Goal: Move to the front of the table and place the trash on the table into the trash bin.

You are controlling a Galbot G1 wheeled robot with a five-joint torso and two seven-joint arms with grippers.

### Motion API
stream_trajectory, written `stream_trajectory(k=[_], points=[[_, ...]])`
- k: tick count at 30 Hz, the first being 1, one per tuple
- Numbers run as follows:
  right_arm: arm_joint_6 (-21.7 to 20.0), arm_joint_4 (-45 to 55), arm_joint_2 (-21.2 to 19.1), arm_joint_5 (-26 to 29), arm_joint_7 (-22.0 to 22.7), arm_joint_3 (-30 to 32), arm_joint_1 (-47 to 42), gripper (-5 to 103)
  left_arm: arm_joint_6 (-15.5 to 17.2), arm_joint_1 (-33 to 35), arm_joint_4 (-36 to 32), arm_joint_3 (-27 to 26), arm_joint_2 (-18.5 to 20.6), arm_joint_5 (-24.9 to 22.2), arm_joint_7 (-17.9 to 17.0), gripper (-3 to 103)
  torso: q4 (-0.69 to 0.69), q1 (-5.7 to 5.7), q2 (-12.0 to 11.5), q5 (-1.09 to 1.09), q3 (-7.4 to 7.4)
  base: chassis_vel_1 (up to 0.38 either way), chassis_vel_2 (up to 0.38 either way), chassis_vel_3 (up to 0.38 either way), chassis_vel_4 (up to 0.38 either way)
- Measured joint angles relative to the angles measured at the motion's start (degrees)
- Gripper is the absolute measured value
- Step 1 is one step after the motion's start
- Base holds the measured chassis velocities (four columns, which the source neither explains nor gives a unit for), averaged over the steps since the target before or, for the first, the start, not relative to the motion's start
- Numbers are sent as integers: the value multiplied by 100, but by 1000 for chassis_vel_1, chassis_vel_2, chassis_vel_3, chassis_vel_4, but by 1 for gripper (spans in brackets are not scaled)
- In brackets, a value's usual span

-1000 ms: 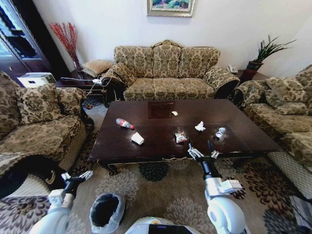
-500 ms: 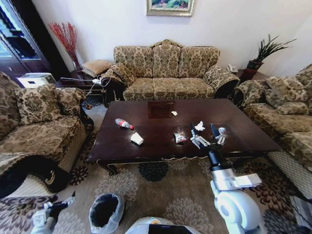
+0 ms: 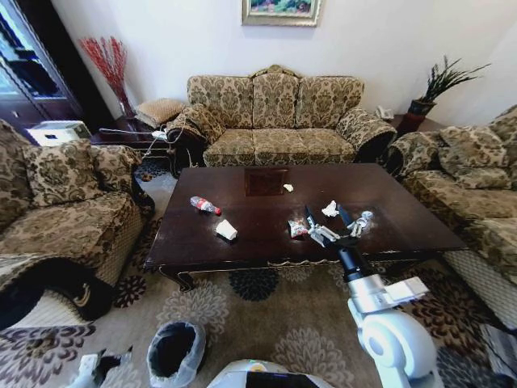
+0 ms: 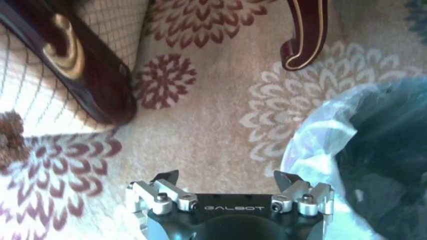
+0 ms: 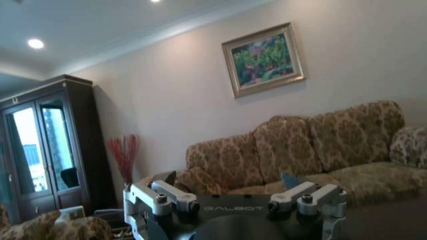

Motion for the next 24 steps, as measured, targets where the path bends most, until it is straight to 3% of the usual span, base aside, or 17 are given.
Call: stream_trajectory(k=[8,17,24], points=[[37,-183,0,-141,26,16,11,100,-288,-510,716,282,-210,260,230,100,1,0,0,-1,0,0,0,0,0],[89,-349,12,-247,57,-7,-8,100,-417,-884,1059,552,-307,319,199,98,1,0,0,1,0,0,0,0,0],[146,-405,60,-408,48,-52,-77,100,-666,-1053,1338,610,-357,384,508,96,2,0,0,5,0,0,0,0,0]])
